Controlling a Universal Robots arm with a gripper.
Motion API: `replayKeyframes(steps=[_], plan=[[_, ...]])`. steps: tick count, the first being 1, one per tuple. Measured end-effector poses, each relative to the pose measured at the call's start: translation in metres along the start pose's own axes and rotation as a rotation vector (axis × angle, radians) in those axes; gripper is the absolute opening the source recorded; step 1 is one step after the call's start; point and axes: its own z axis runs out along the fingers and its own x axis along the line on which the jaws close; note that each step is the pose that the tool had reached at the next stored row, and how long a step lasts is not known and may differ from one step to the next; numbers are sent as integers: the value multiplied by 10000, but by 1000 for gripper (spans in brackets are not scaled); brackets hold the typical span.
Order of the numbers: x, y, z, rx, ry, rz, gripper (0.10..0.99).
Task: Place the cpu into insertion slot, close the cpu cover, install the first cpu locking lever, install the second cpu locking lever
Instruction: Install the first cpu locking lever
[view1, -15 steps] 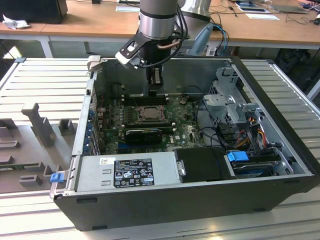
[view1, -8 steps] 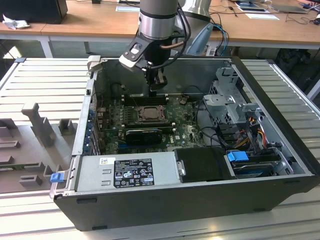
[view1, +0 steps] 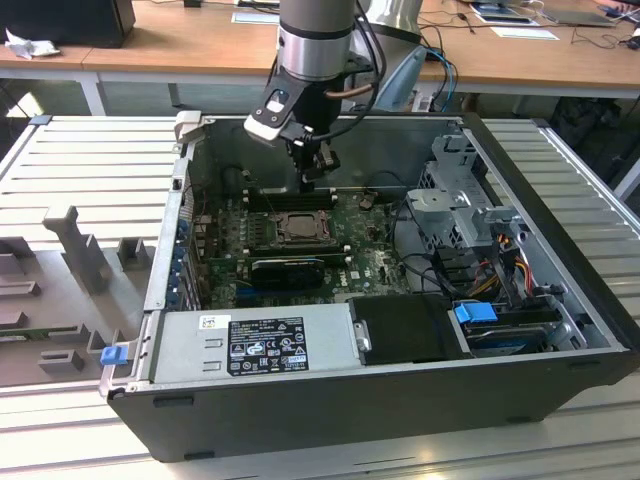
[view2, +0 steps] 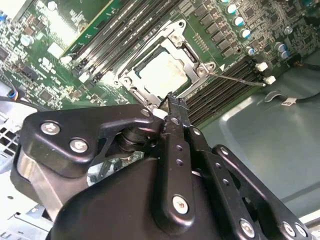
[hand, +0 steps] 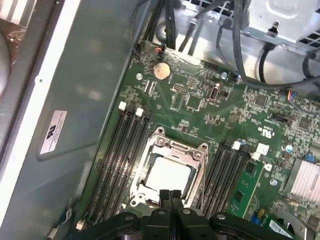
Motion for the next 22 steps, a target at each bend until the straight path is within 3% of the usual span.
replayKeyframes(steps=[4,18,22], plan=[[0,-1,0,-22,8,-543,106],[-1,-1,27,94,51,-4539,106],[-1,-1,29,117,60,-5331,106]])
